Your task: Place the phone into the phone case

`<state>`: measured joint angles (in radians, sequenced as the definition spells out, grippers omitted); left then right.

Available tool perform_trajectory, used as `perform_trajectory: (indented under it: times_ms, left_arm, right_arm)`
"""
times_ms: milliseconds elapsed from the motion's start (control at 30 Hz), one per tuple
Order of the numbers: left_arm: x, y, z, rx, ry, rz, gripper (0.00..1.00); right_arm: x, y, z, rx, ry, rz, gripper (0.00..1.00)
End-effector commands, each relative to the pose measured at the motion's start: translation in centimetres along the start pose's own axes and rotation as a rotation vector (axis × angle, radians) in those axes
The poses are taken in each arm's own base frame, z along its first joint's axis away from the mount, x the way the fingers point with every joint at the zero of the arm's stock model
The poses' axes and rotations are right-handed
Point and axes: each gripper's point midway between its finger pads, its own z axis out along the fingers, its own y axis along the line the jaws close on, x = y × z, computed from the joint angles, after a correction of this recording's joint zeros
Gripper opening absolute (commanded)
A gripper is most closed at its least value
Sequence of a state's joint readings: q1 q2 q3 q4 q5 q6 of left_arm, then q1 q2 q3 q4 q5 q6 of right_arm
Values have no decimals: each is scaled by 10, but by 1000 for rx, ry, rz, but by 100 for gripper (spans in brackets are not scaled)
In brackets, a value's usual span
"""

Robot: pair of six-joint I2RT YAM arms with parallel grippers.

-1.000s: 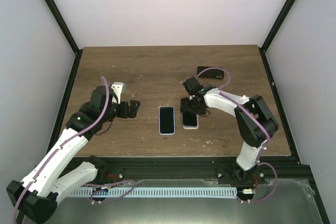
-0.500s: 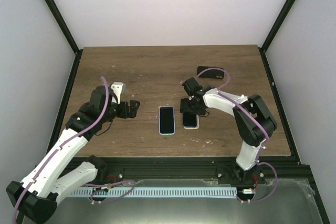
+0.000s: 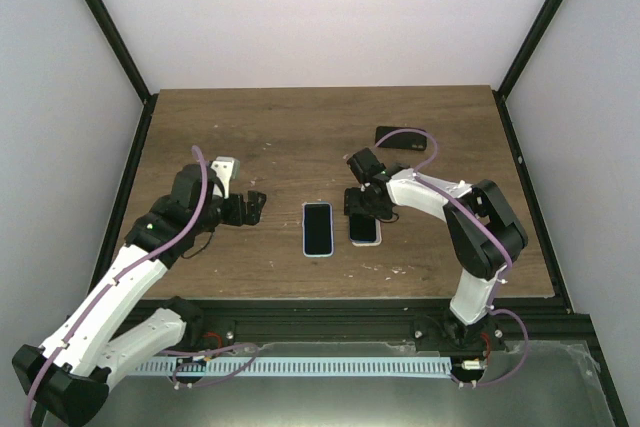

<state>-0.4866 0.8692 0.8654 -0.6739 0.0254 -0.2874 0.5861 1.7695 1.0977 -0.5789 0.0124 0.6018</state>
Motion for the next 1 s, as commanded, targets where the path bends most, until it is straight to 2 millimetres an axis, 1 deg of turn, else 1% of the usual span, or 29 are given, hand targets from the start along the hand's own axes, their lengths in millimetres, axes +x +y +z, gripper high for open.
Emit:
perform_trajectory:
  times_ms: [0, 100, 233, 367, 467, 567, 633, 733, 767, 867, 967]
  left_arm:
    - [-2, 3, 2, -11, -11, -4, 100]
    - [-1, 3, 4, -15, -4, -4, 99]
    - [0, 4, 7, -22, 8, -7, 98]
    - [2, 3, 10, -16, 25, -24, 96]
    - [5, -8, 14, 49, 43, -55, 92]
    - [8, -19, 23, 104, 76, -106, 87]
    - [12, -26, 32, 138, 118, -142, 82]
    - [10, -47, 38, 204, 145, -157, 78]
    - [10, -57, 40, 226, 147, -149, 78]
    - [7, -77, 49, 270, 163, -168, 76]
    - [9, -91, 63, 302, 193, -194, 73]
  right_arm:
    - [-5, 1, -10, -2, -39, -31, 78]
    - [-5, 2, -15, -12, -49, -42, 85]
    - [-6, 0, -20, -13, -58, -57, 91]
    - [-8, 3, -27, -33, -81, -77, 93]
    - [-10, -5, -27, -49, -97, -74, 93]
    - [-9, -18, -26, -63, -97, -63, 87]
    - [-11, -22, -26, -93, -113, -56, 79]
    - [-7, -27, -24, -142, -112, -49, 69]
    - [-6, -30, -23, -148, -111, -47, 66]
    - [-2, -36, -18, -156, -109, -51, 61]
    - [2, -34, -14, -197, -102, -60, 53]
